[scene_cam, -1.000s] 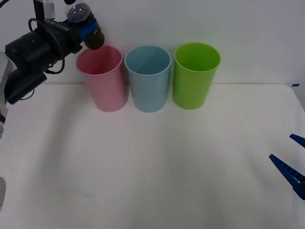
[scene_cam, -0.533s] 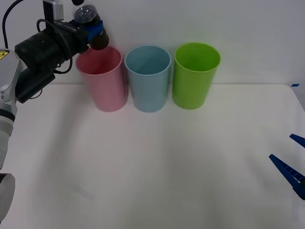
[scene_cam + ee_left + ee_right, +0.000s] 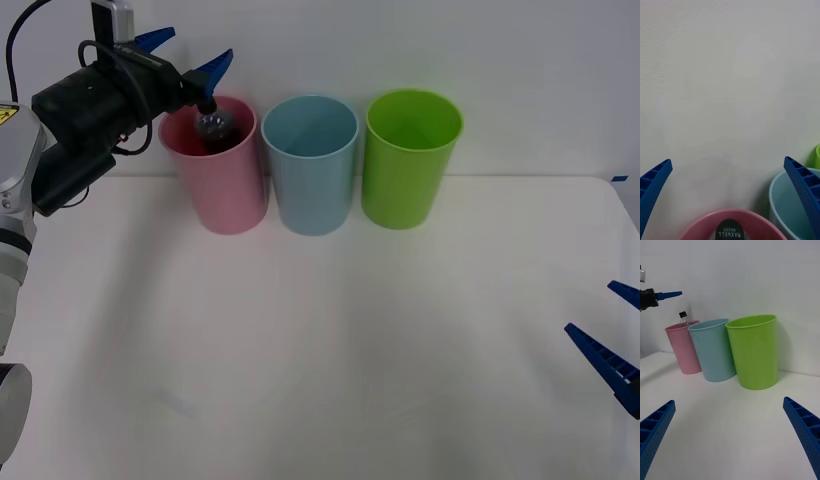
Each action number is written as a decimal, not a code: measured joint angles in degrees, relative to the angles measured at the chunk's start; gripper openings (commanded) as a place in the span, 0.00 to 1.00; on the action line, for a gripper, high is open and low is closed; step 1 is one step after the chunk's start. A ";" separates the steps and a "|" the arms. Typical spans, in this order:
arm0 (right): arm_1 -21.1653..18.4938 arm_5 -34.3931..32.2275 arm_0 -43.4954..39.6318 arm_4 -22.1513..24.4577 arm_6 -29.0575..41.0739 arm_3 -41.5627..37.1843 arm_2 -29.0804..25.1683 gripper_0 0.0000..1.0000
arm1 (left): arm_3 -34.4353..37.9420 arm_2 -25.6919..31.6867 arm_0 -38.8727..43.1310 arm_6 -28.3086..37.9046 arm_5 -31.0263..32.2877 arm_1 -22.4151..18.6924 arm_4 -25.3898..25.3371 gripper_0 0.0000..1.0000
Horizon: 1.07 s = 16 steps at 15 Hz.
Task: Grasp the object on the table and drop it into the matching bin: aluminum can to the light blue bin, PET bottle to the pink bin.
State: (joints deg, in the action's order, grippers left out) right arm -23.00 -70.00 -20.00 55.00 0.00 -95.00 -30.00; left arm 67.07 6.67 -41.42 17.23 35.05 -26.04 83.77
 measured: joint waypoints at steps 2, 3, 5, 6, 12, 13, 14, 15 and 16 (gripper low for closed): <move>0.00 0.00 0.00 0.00 0.00 0.00 0.00 1.00 | 0.03 0.00 0.15 0.07 0.85 -0.01 -0.61 1.00; 0.00 0.00 0.00 0.00 0.00 0.00 0.00 1.00 | 0.00 0.00 0.32 0.08 1.29 -0.08 -1.02 1.00; 0.00 0.00 0.00 0.00 0.00 0.00 0.00 1.00 | 0.06 0.03 0.88 -0.02 2.30 -0.29 -2.56 1.00; 0.00 0.00 0.00 0.00 0.00 0.00 0.00 1.00 | 0.06 0.06 1.35 -0.14 2.89 -0.45 -3.60 1.00; 0.00 0.00 0.00 0.00 0.00 0.00 0.00 1.00 | 0.84 0.01 5.49 -2.18 6.88 -3.04 -11.67 1.00; 0.00 0.00 0.00 0.00 0.00 0.00 0.00 1.00 | 1.77 0.01 6.87 -2.51 7.30 -3.47 -13.18 1.00; 0.00 0.00 0.00 0.00 0.00 0.00 0.00 1.00 | 3.46 0.01 8.73 -2.75 7.45 -3.94 -14.90 1.00; 0.00 0.00 0.00 0.00 0.00 0.00 0.00 1.00 | 5.07 0.01 10.56 -2.91 7.47 -4.32 -16.49 1.00; 0.00 0.00 0.00 0.00 0.00 0.00 0.00 1.00 | 6.53 0.01 12.37 -3.11 7.51 -4.71 -17.99 1.00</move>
State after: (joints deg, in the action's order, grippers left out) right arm -23.00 -70.00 -20.00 55.00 0.00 -95.00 -30.00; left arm 73.59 6.68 -29.05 14.12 42.56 -30.75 65.78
